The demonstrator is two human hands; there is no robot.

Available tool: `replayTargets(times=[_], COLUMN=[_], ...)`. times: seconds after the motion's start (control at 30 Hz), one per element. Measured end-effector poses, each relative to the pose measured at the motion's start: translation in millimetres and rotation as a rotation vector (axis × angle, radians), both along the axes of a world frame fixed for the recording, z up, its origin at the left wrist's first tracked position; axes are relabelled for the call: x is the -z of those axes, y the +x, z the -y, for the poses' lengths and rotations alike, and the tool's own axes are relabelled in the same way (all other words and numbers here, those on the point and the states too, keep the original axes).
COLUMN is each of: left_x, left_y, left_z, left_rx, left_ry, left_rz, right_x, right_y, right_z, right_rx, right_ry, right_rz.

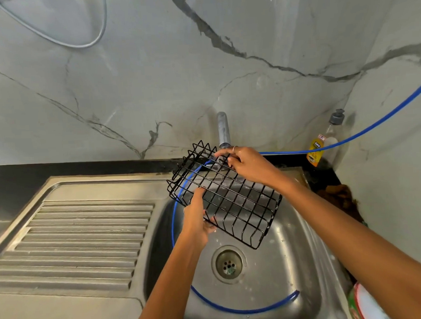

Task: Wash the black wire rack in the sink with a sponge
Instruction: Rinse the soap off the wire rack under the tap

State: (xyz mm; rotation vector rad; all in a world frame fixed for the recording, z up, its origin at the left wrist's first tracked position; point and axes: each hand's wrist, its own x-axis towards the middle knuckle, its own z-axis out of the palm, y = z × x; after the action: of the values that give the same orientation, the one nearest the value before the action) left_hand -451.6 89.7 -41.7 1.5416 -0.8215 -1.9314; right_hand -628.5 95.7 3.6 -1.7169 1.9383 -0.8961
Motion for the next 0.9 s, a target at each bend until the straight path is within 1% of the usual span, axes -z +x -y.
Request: replayTargets(times=[0.07, 0.13, 0.23, 0.33, 0.4, 0.47, 0.6, 0.67, 0.7, 0.8, 0.9], left_x=[0.3, -0.4, 0.0, 1.1, 1.7, 2.8, 3.4, 6.2, 7.1, 10.1, 13.8], left_y=[-5.1, -8.9, -12.3, -14.6, -14.5, -14.5, -14.3, -11.7, -9.4, -0.4, 6.9], left_z=[-0.9, -2.7, -5.5, -6.7, -6.4, -4.0, 0.9, 2.9, 3.5, 6.7, 9.9], left_rx=[-0.037, -0.067, -0.106, -0.162, -0.185, -0.196, -0.185, -0.159, -0.145, -0.153, -0.166], left_ry=[0.001, 0.003, 0.018, 0.046, 0.066, 0.07, 0.029, 0.001, -0.009, -0.004, -0.013], left_rz=[0.018, 0.024, 0.015, -0.01, -0.02, -0.024, -0.04, -0.044, -0.036, 0.005, 0.026], right_x=[4.4, 7.5, 7.5, 7.6, 5.0, 4.1, 11.5, 16.7, 19.4, 29.4, 35.5], right_y=[-0.8, 1.5, 13.7, 29.7, 39.3, 49.1, 76.4, 81.2, 79.3, 60.1, 27.1], right_z=[8.0, 14.6, 19.6, 25.8, 31.3, 35.6, 25.1, 8.3, -2.2, -35.5, -59.8], right_rx=[0.01, 0.05, 0.192, 0.338, 0.345, 0.256, -0.072, -0.19, -0.234, -0.363, -0.425], right_ry=[0.001, 0.022, -0.006, 0.091, 0.154, 0.168, 0.136, 0.11, 0.093, 0.02, 0.052], right_rz=[-0.043, -0.185, -0.407, -0.598, -0.626, -0.644, -0.67, -0.651, -0.654, -0.744, -0.721])
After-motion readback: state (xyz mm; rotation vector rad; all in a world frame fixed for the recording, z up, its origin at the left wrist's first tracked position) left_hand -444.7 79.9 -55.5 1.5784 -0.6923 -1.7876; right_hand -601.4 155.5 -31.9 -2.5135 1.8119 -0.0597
